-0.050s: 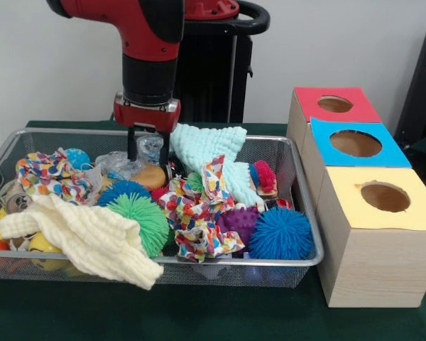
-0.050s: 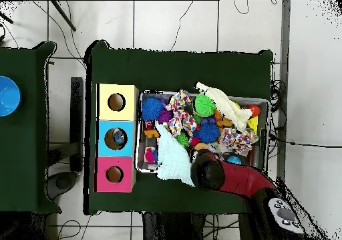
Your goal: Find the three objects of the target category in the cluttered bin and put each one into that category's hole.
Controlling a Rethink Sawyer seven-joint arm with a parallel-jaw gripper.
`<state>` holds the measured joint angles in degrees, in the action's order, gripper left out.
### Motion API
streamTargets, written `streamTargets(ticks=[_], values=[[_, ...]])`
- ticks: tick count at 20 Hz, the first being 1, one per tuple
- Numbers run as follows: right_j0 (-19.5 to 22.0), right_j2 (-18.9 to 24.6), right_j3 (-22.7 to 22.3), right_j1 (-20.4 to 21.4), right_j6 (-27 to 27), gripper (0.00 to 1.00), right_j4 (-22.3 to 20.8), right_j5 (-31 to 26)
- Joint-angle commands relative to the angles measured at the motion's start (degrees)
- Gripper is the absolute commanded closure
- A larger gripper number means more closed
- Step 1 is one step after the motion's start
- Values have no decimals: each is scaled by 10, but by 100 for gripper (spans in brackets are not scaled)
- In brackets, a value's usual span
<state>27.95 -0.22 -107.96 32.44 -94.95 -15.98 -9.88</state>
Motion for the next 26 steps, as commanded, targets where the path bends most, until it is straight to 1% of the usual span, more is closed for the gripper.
streamTargets(ticks=[1,5,9,14,19,23,26], values=[[-14,6,33,-53,-122,0,33,49],[-22,1,42,-74,-124,0,42,69],[-25,-8,36,-75,-120,0,46,78],[-24,-14,28,-60,-112,0,45,68],[-20,-13,27,-55,-108,0,43,64],[-20,-12,31,-48,-104,0,45,49],[-20,-10,26,-32,-101,0,48,32]])
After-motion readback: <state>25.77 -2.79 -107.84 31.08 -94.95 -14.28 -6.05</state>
